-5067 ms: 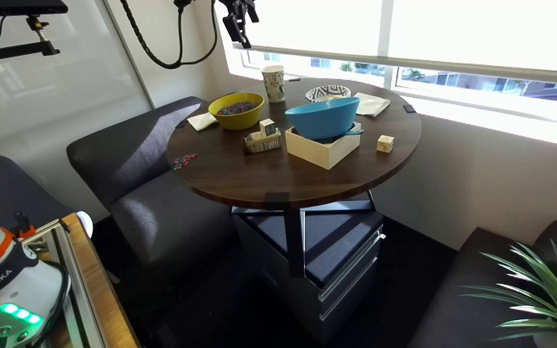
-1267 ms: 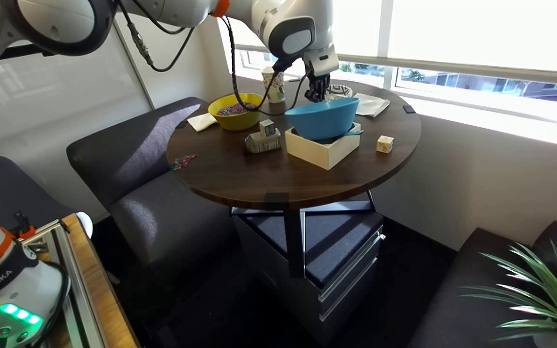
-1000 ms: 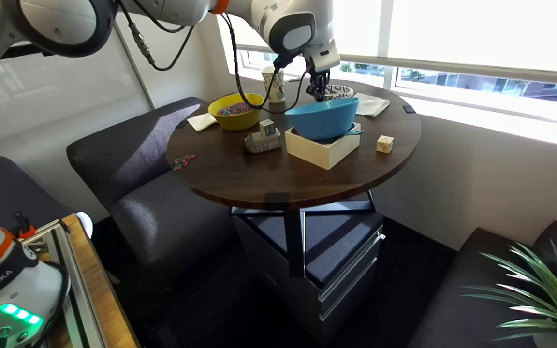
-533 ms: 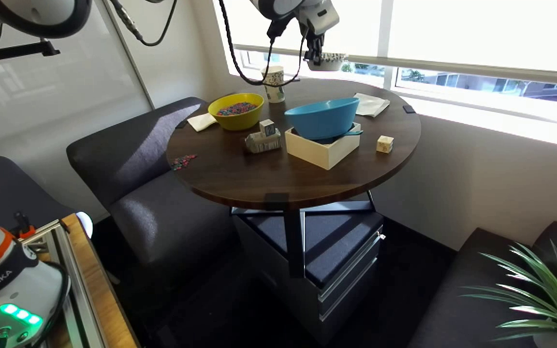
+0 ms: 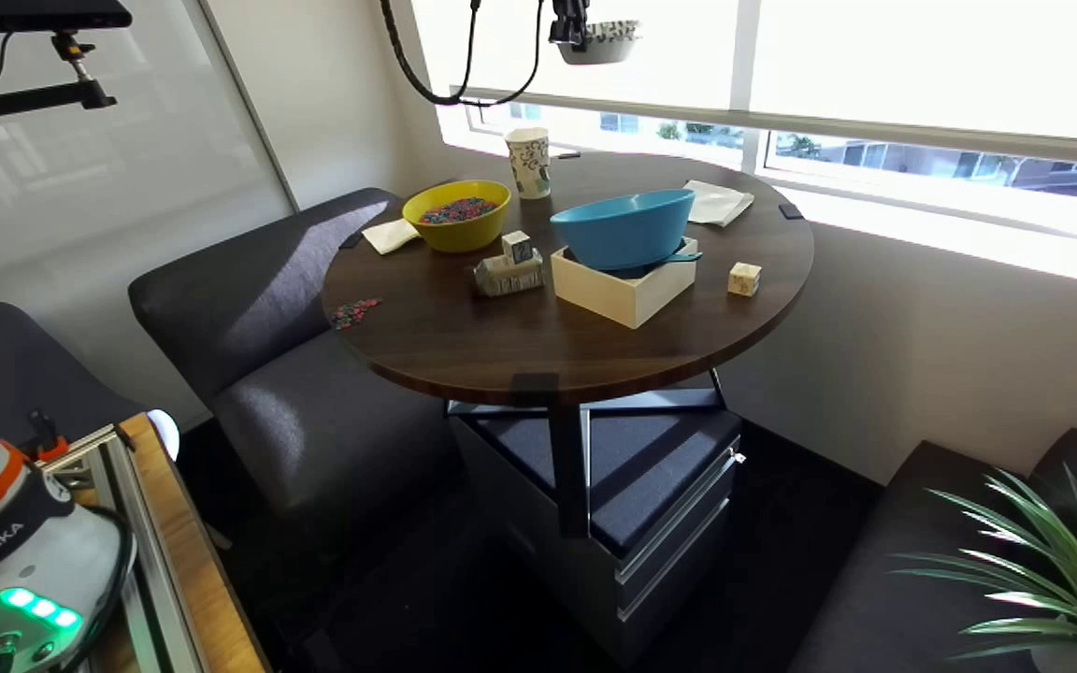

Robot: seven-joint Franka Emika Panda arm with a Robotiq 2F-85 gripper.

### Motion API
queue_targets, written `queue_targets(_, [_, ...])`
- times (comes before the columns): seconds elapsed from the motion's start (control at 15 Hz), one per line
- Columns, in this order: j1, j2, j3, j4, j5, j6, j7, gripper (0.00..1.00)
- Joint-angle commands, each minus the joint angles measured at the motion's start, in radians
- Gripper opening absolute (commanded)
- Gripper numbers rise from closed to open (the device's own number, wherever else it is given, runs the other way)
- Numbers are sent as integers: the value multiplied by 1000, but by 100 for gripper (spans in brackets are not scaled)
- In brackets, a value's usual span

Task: Move the bowl to the right

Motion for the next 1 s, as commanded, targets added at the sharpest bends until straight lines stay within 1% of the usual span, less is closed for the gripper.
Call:
queue_targets(0.0, [7, -167, -6, -240, 113, 135, -43, 2])
queue_targets(0.13, [-4, -236, -6, -333, 194, 181, -103, 2])
queue_targets(0.33, [-7, -347, -26, -480, 312, 189, -248, 2])
queue_targets(0.47, [5, -422, -57, -579, 327, 190, -317, 2])
queue_targets(0.67, [8, -535, -99, -738, 316, 207, -361, 2])
queue_targets(0.87, [1, -657, -139, -904, 374, 224, -438, 2])
queue_targets(0.93, [2, -700, -154, -960, 406, 228, -487, 2])
